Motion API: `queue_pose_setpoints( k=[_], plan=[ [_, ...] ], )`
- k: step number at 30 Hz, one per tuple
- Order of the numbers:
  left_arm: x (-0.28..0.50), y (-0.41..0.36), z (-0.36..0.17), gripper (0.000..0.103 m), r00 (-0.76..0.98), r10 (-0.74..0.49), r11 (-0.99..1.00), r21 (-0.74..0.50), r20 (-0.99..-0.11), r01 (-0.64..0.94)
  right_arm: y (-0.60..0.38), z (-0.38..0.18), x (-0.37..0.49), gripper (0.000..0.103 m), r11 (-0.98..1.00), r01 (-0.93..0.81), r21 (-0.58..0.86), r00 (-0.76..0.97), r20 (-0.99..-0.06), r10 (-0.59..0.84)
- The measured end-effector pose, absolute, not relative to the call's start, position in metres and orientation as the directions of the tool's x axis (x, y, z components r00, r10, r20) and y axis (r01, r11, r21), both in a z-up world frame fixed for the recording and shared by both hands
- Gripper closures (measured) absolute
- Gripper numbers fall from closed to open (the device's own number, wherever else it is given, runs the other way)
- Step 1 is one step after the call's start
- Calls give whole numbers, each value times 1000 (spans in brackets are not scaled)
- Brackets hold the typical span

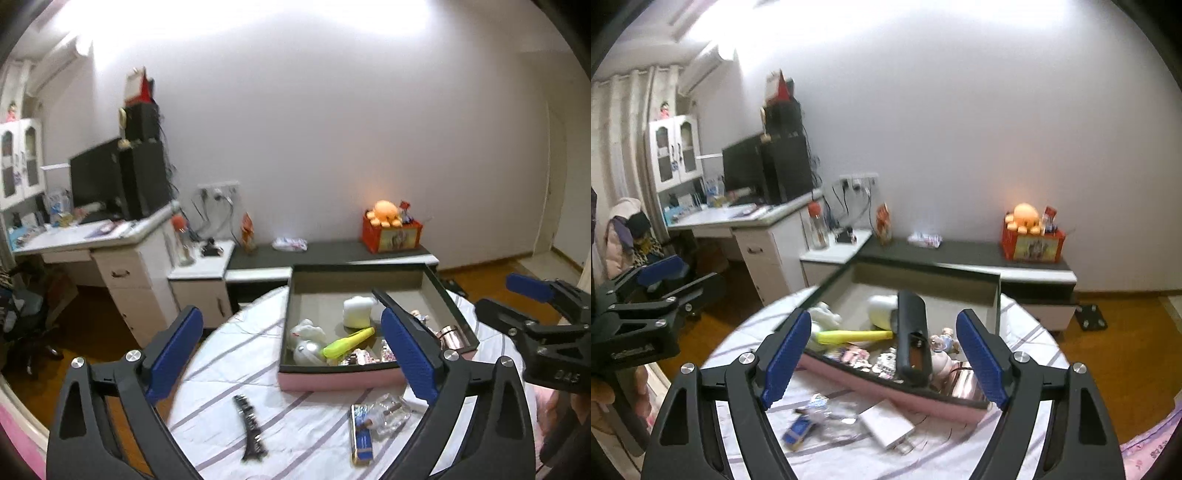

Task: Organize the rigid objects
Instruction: 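Lower both held items into the pink box and open both tools, then withdraw both open tools from the pink box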

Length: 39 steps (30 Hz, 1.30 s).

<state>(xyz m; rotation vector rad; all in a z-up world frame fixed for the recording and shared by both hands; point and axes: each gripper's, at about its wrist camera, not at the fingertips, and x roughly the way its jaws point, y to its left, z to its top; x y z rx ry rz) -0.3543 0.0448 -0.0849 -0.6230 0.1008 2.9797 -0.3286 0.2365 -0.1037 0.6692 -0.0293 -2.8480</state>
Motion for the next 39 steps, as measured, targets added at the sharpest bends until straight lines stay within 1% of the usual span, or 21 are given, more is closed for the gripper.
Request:
queue_pose_setpoints(
  k=[1,2,3,4,5,7,10,14,16,19,21,28,32,39],
  plan=[
    [-341,43,-79,4,-922,72,-994,51,-381,-99,234,-98,-317,16,-977,204,63,-883,-420,-211],
    [-333,40,-74,2,-928,70,-994,49,-366,-94,233,-94,-310,15,-978,202,59,-887,-411,-208],
    [-323,39,-69,0,-933,70,-995,47,-353,-92,231,-90,-301,10,-979,196,51,-893,-403,-200],
    [-309,37,-65,0,-941,72,-995,45,-330,-92,227,-85,-288,3,-982,185,32,-904,-385,-183],
    [-300,37,-62,0,-945,73,-995,46,-319,-93,224,-83,-282,0,-983,180,20,-910,-375,-175],
    [-283,36,-57,0,-950,71,-994,54,-303,-91,219,-77,-263,0,-984,175,5,-923,-347,-166],
    [-256,33,-49,0,-964,19,-997,63,-264,-37,213,-70,-239,0,-983,183,2,-931,-320,-173],
    [-228,27,-41,0,-978,-21,-999,43,-208,13,203,-62,-213,0,-986,167,-13,-947,-280,-157],
    [-220,26,-37,0,-979,-30,-998,54,-203,19,199,-59,-200,0,-987,160,-16,-956,-250,-152],
    [-210,24,-33,0,-980,-40,-998,65,-193,28,196,-54,-188,0,-988,152,-24,-962,-231,-142],
    [-205,23,-31,0,-981,-24,-998,57,-195,14,196,-52,-183,0,-988,154,-23,-963,-226,-145],
    [-197,20,-28,0,-983,-29,-999,50,-181,20,190,-48,-172,0,-988,154,-33,-965,-220,-143],
    [-197,19,-30,0,-982,-1,-999,35,-189,-6,190,-47,-168,0,-988,151,-36,-966,-220,-139],
    [-203,25,-38,0,-976,7,-998,58,-215,-20,196,-53,-171,0,-989,142,-26,-963,-235,-132]
  ],
)
